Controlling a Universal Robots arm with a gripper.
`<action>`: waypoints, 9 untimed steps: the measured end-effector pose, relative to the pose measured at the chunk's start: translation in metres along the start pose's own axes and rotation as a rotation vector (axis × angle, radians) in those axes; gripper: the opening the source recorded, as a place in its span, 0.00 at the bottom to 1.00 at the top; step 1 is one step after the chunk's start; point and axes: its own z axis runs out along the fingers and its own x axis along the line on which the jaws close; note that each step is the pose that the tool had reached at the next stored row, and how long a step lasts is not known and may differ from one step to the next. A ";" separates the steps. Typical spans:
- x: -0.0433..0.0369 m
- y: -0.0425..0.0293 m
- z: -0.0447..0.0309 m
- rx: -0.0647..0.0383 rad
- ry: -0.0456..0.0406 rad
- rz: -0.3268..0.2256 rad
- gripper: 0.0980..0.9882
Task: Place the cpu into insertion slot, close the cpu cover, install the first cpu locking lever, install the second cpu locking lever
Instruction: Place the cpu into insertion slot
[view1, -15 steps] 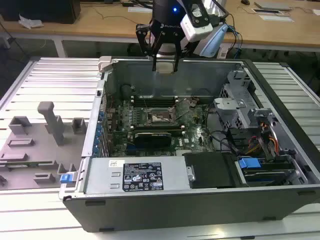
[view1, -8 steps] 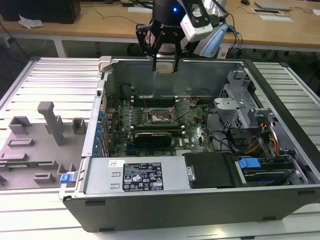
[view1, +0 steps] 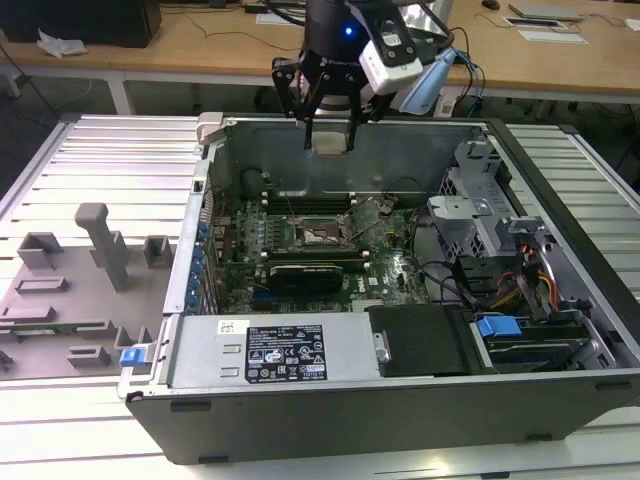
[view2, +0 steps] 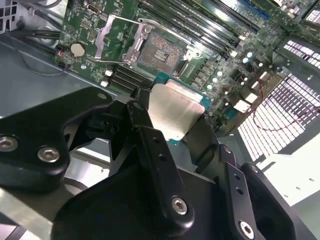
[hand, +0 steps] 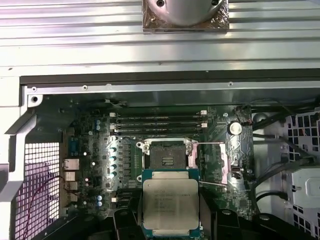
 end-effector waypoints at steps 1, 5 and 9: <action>0.0000 -0.0004 0.0041 0.003 -0.0001 0.000 0.50; -0.0002 -0.0014 0.0160 0.005 -0.0114 0.138 0.50; -0.0003 -0.0017 0.0198 0.003 -0.0197 0.241 0.50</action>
